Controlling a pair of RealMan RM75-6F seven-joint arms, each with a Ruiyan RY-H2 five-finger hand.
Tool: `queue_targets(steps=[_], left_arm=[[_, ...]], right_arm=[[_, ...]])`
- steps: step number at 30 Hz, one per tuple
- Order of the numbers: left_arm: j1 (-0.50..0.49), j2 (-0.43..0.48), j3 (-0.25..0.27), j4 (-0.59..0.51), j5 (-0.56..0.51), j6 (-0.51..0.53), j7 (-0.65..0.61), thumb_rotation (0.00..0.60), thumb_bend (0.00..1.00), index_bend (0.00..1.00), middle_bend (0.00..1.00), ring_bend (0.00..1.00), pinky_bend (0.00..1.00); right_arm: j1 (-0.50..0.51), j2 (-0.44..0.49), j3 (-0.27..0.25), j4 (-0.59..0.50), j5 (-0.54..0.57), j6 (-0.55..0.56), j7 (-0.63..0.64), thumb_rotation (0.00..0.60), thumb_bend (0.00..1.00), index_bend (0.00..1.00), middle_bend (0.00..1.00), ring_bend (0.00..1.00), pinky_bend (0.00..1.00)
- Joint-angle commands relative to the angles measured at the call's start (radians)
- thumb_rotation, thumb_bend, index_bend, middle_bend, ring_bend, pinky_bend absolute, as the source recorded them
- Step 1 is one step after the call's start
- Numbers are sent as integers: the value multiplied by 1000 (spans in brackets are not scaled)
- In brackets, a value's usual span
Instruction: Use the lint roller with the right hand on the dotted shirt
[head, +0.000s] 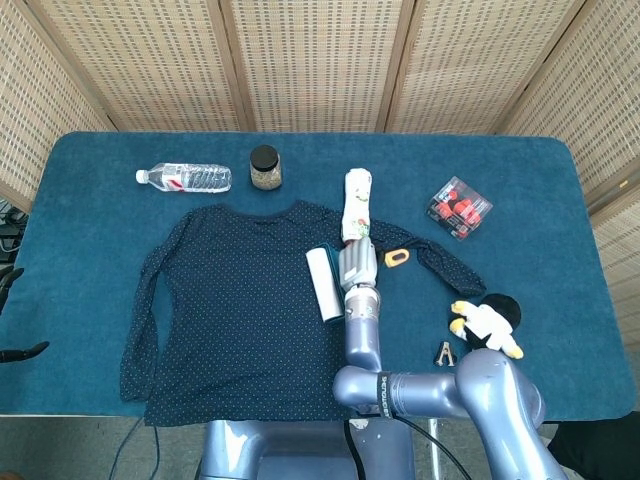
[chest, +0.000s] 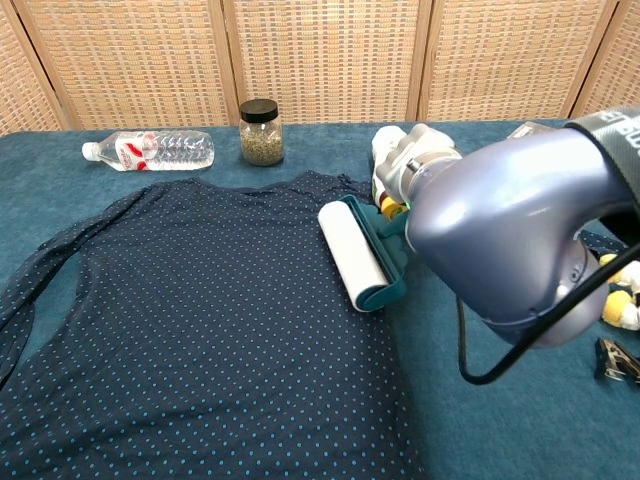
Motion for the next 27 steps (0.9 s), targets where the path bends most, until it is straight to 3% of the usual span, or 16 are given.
queue_targets(steps=[1,20,27], left_arm=[[0,0,-1,0,-2,-1,-1,600,0,0,0,0,0],[-1,0,0,11,-6,-7,-14,600,0,0,0,0,0],[2,2,0,21,-5,-5,-33,600,0,0,0,0,0]], right_arm=[[4,-15,11,-11,-6,5,-8,600,821,730,1000,1000,1000],[155,-294,159,88,-86,33,-41,600,827,723,1000,1000,1000],[137,-310,154,124,-101,25,-62,600,828,723,1000,1000,1000]])
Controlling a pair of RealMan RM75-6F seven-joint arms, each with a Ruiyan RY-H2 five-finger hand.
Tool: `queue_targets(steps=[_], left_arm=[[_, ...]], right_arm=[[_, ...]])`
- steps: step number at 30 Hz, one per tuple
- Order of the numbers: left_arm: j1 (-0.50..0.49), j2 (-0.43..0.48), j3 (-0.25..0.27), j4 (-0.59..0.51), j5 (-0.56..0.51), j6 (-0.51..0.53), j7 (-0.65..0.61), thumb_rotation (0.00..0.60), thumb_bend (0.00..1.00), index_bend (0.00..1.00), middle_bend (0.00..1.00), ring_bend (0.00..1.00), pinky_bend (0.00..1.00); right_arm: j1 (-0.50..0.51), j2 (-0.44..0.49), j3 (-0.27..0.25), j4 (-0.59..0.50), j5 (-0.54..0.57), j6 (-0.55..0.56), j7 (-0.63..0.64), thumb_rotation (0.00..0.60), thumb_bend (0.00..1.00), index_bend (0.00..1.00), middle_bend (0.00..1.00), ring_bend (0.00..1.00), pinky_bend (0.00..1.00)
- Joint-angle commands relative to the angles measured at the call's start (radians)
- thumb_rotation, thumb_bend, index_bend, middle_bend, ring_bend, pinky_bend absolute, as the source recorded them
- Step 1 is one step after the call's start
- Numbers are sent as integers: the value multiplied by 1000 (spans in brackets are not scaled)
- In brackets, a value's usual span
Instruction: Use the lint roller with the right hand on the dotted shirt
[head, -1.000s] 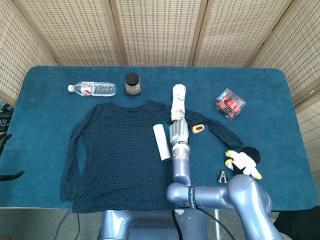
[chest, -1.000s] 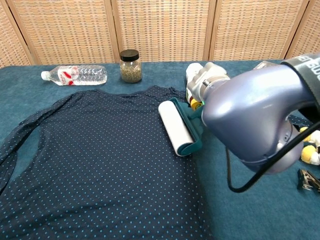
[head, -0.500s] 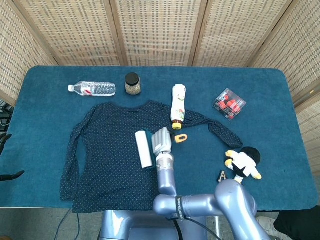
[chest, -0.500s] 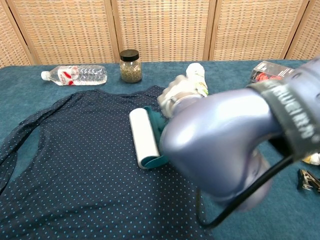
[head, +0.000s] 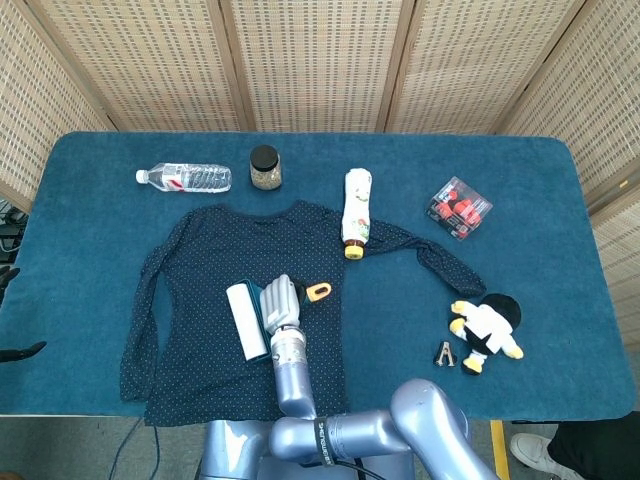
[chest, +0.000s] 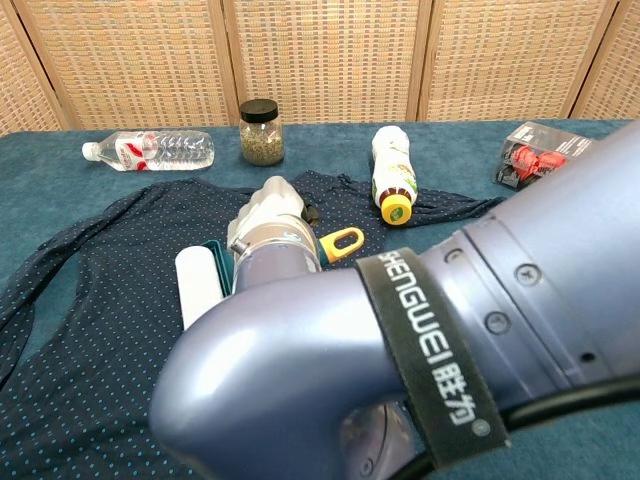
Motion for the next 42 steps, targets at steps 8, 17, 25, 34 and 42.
queue_targets(steps=[8,17,25,34,42], left_arm=[[0,-4,2,0,3,3,10,600,0,0,0,0,0],[3,-7,2,-25,3,18,48,600,0,0,0,0,0],[7,-8,4,-38,9,31,68,600,0,0,0,0,0],[17,2,9,-38,32,53,39,600,0,0,0,0,0],[42,17,24,-43,93,111,-1,600,0,0,0,0,0]], right_arm=[[-114,77,-69,-9,-28,8,-6,600,828,721,1000,1000,1000],[-225,185,-121,-58,-42,17,14,600,827,717,1000,1000,1000],[-274,228,-114,-110,-56,16,59,600,644,589,1000,1000,1000],[-334,313,-101,-290,-120,69,159,600,0,0,1000,1000,1000],[-551,600,-232,-594,-538,96,619,600,0,0,803,916,909]])
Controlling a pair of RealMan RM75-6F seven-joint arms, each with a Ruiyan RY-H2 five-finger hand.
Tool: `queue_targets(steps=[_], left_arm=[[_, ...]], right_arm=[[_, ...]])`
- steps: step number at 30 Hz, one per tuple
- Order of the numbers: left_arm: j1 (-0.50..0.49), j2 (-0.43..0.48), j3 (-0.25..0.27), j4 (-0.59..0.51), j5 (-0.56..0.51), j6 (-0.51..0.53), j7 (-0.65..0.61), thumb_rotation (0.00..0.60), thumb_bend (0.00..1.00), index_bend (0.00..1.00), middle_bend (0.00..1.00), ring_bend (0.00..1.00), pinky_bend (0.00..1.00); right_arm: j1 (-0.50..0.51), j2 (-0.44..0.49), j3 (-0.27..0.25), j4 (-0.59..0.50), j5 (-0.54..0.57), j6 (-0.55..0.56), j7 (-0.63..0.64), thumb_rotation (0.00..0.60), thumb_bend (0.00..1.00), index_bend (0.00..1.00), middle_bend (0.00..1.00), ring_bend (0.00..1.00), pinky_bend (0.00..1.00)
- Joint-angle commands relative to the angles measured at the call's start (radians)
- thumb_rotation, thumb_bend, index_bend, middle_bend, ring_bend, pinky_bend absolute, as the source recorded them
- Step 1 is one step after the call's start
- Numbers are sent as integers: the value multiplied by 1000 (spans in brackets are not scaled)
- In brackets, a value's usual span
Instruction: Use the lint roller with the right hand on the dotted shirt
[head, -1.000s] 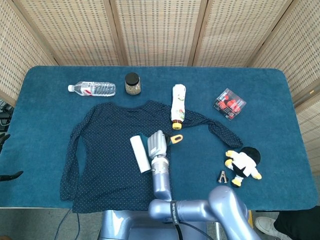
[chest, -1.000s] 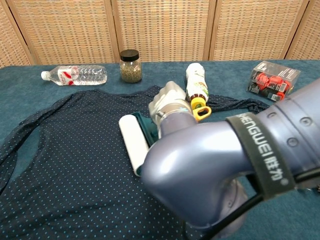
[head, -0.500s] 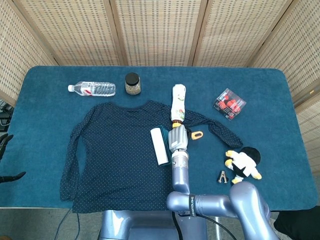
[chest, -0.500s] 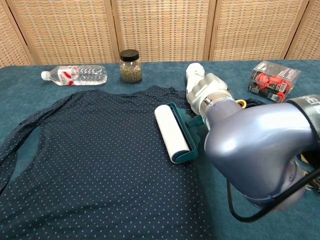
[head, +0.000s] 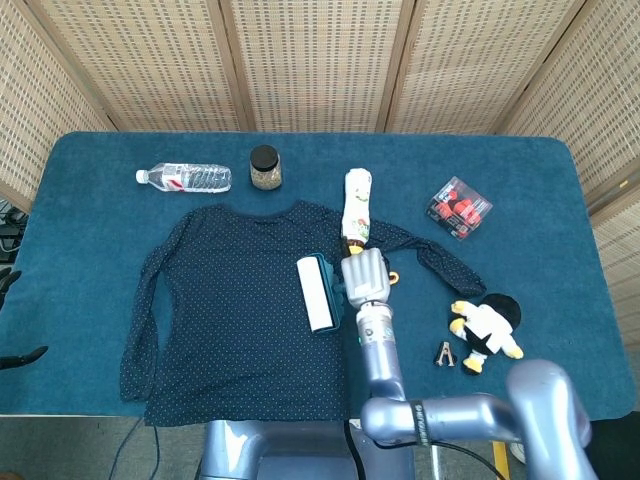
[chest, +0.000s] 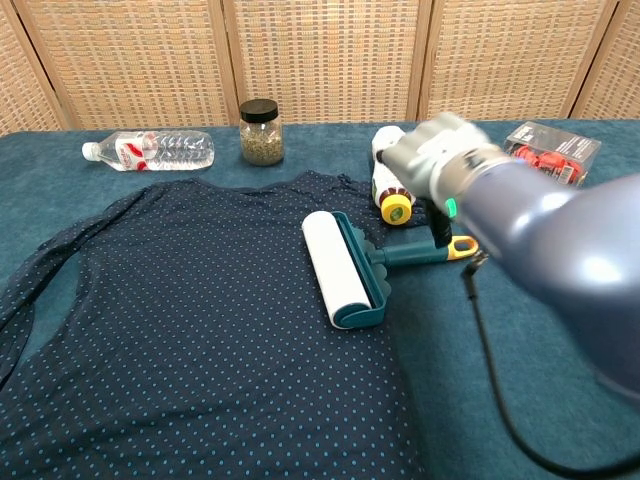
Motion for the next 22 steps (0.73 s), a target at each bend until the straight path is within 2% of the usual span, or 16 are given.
queue_targets(steps=[1,3,4,5,6,7,10,12,14,18,22], left_arm=[[11,4,9,-3,26,24,-7,600,0,0,0,0,0],[17,3,15,-5,43,39,-5,600,0,0,0,0,0],[20,2,18,-6,54,48,-1,600,0,0,0,0,0],[21,1,21,-7,64,55,3,600,0,0,0,0,0],[23,-1,24,-8,71,61,8,600,0,0,0,0,0],[26,-4,27,-9,81,68,14,600,0,0,0,0,0],[30,-13,32,-11,97,84,34,600,0,0,0,0,0],[37,-25,36,-10,113,106,53,600,0,0,0,0,0],[42,-34,36,-8,123,124,61,600,0,0,0,0,0],[54,-47,40,-1,142,157,66,600,0,0,0,0,0],[61,-50,42,1,153,177,65,600,0,0,0,0,0]], right_arm=[[-192,232,-125,-176,-349,9,403,600,0,0,723,842,826],[-245,303,-160,-217,-416,0,516,600,0,0,411,483,459],[-273,342,-177,-234,-457,-10,583,600,0,0,304,353,343],[-298,372,-190,-247,-486,-13,640,600,0,0,163,180,184],[-320,401,-204,-258,-514,-18,692,600,0,0,68,69,74],[-347,432,-219,-267,-545,-17,752,600,0,0,29,26,31],[-405,496,-260,-265,-633,-23,889,600,0,0,0,0,0],[-468,536,-306,-228,-730,0,1015,600,0,0,0,0,0],[-505,541,-334,-179,-799,22,1084,600,0,0,0,0,0],[-581,520,-373,-58,-894,72,1180,600,0,0,0,0,0],[-627,506,-383,-6,-928,95,1213,600,0,0,0,0,0]])
